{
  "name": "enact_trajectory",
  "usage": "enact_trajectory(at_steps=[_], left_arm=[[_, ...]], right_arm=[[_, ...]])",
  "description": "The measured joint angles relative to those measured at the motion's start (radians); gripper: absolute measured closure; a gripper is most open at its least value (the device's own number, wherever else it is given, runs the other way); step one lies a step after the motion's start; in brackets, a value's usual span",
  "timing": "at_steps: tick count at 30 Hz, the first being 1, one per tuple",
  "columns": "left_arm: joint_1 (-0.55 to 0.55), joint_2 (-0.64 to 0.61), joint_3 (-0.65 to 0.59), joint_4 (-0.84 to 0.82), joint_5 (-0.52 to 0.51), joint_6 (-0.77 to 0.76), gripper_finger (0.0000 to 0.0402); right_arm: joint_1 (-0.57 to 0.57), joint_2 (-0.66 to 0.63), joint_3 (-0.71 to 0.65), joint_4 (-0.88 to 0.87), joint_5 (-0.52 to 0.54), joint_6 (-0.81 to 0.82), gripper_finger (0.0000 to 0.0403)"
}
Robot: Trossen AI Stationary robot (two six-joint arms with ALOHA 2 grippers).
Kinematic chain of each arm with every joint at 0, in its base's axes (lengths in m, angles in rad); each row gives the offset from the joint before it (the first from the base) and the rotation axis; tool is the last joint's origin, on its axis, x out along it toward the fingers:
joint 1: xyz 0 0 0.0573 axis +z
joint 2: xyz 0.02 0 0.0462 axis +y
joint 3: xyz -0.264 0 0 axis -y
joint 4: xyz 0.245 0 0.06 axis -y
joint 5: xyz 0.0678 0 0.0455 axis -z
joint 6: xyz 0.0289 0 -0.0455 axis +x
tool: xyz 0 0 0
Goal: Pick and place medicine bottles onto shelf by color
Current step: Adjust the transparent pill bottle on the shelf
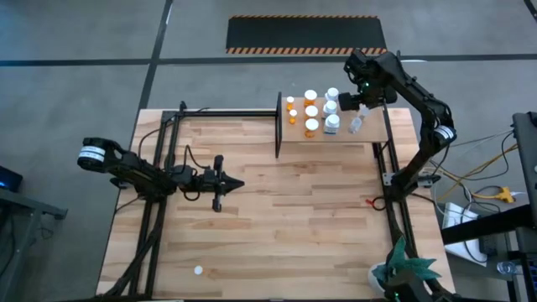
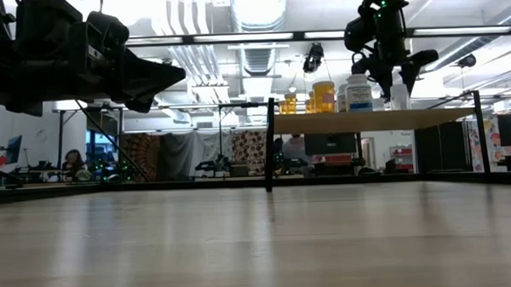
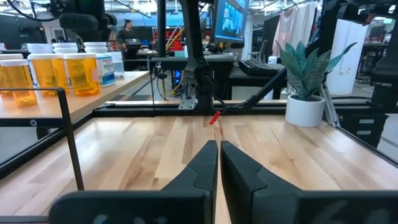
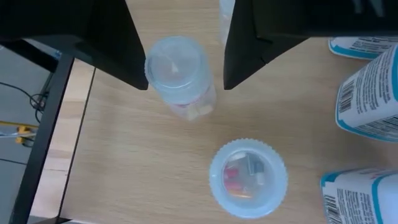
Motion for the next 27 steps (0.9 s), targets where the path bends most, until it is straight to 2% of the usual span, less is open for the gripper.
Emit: enact_trajectory(at_steps=[8,17,27], left_arm=[[0.000,0.000,0.000,0.000,0.000,0.000,0.0400],[0.000,0.000,0.000,0.000,0.000,0.000,0.0400],[-0.001,0.000,0.001,0.000,0.000,0.000,0.0400]], right_arm=[[0.007,-0.001,0.000,0.018,-0.030,-0.005,0.0231],[0.027,-0.001,0.000,0.041,-0.052,-0.009,0.0234],[0.047,-0.001,0.000,0.048,-0.061,-0.014,0.0203]])
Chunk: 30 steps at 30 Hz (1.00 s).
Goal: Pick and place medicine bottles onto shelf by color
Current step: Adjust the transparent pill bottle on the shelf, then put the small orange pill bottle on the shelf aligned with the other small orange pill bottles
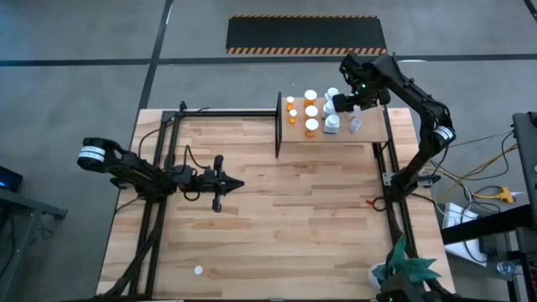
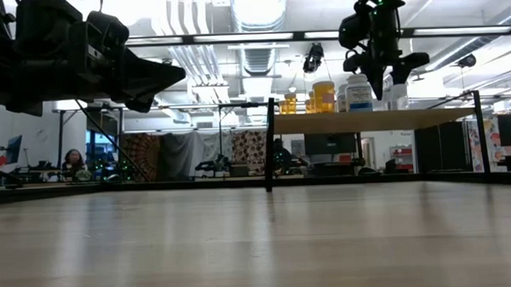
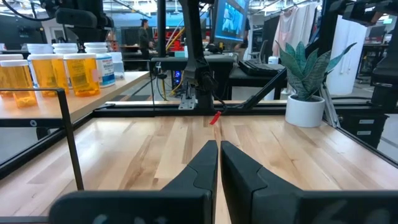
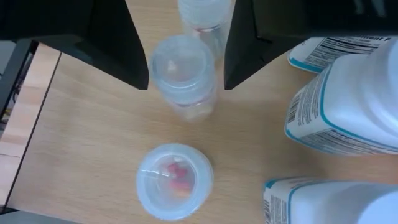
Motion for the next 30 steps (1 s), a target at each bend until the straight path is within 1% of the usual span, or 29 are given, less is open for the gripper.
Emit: enact_trajectory(at_steps=[3,9,17,21,23,25,27,30], left_arm=[[-0.002,0.000,0.000,0.000,0.000,0.000,0.0400],[-0.003,0.000,0.000,0.000,0.000,0.000,0.0400],[-0.003,0.000,0.000,0.000,0.000,0.000,0.0400],[-0.002,0.000,0.001,0.000,0.000,0.000,0.0400],[-0.002,0.000,0.001,-0.001,0.000,0.000,0.0400],[-0.002,0.000,0.001,-0.002,0.000,0.000,0.0400],[-0.003,0.000,-0.001,-0.009,0.000,-0.001,0.0400],[-0.004,0.000,0.003,-0.039,0.028,-0.024,0.0400]], right_arm=[[0.000,0.000,0.000,0.000,0.000,-0.002,0.0196],[0.000,0.000,0.007,-0.002,0.002,-0.024,0.0195],[0.000,-0.005,0.122,-0.039,0.013,-0.053,0.0195],[0.008,-0.025,0.194,-0.095,0.014,-0.089,0.0195],[0.030,-0.053,0.213,-0.088,0.010,-0.115,0.0198],[0.072,-0.096,0.217,-0.091,-0.003,-0.155,0.0209],[0.135,-0.156,0.196,-0.064,0.012,-0.204,0.0229],[0.258,-0.279,0.090,0.046,0.039,-0.247,0.0277]])
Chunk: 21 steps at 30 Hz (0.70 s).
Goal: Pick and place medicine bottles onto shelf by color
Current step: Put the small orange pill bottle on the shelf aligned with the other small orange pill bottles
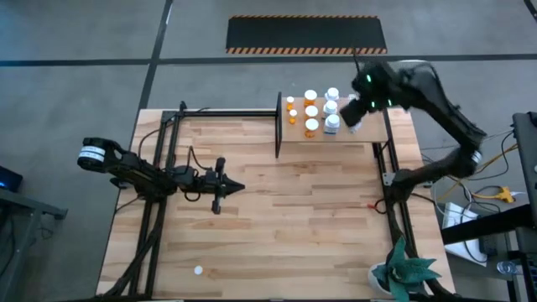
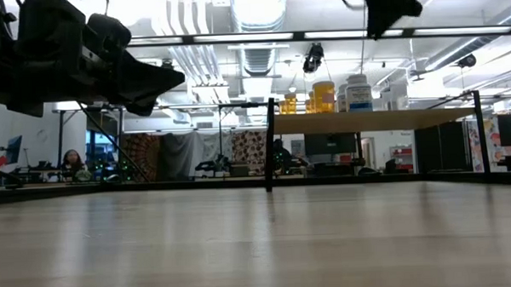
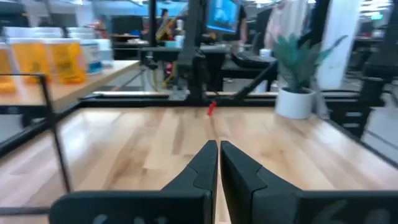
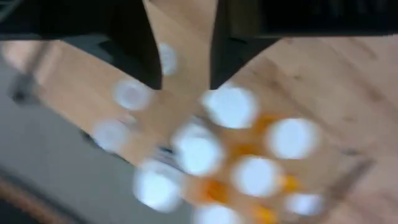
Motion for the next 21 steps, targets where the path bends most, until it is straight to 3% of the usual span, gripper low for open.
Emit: enact_trajectory(at_steps=[5,8,15,21], left_arm=[[-0.036,0.000,0.042,-0.060,0.035,0.010,0.0400],[-0.089,-0.011,0.108,-0.203,0.037,0.032,0.0400],[-0.267,-0.090,0.419,-0.990,-0.108,0.008,0.0400],[-0.430,-0.068,0.687,-1.575,-0.137,-0.273,0.0400]], right_arm=[[0.247,-0.232,-0.317,0.373,0.032,-0.025,0.0370],[0.396,-0.348,-0.554,0.648,0.059,-0.045,0.0389],[0.650,-0.445,-0.991,1.221,0.130,-0.108,0.0392],[0.783,-0.420,-1.225,1.617,0.131,-0.197,0.0392]])
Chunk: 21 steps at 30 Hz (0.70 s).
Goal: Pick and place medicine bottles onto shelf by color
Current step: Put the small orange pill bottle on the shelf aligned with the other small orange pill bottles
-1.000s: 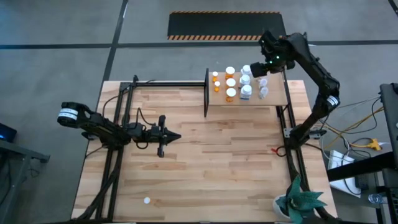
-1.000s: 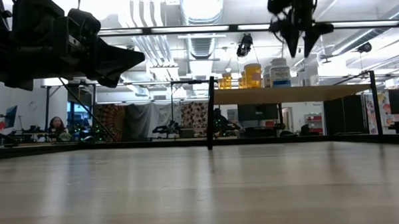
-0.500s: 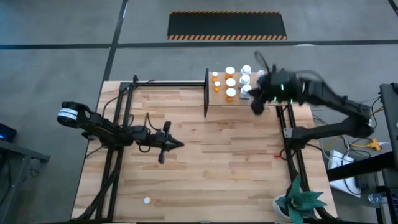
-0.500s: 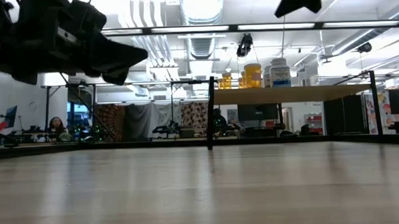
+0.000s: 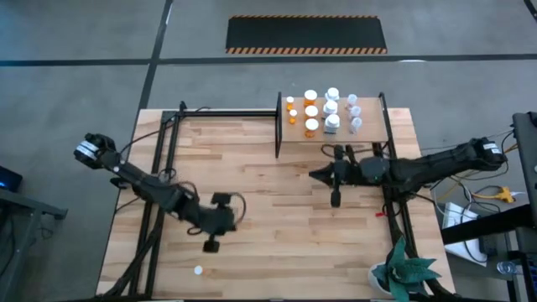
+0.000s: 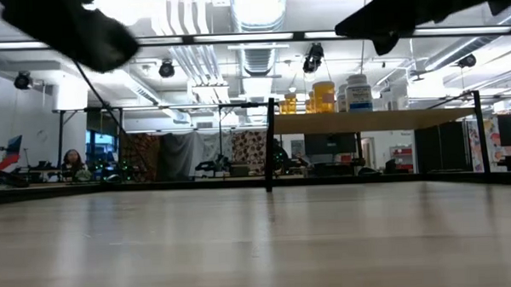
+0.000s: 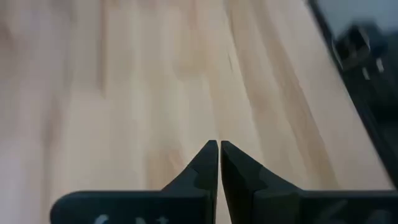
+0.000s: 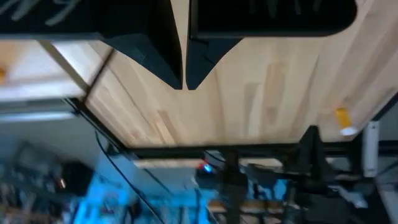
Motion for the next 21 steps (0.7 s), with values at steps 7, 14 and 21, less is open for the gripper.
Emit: enact_trajectory(at_steps=[7,14,21], left_arm=[[-0.197,0.138,0.249,-0.429,0.009,-0.452,0.0380],[-0.327,0.322,0.479,-0.672,0.197,-0.861,0.0292],[-0.396,0.404,0.563,-0.694,0.147,-1.083,0.0215]], right_arm=[[0.066,0.053,-0.137,0.268,0.000,-0.012,0.0392],[0.114,0.107,-0.194,0.382,0.000,-0.014,0.0392],[0.142,0.103,-0.202,0.407,-0.006,-0.046,0.0392]])
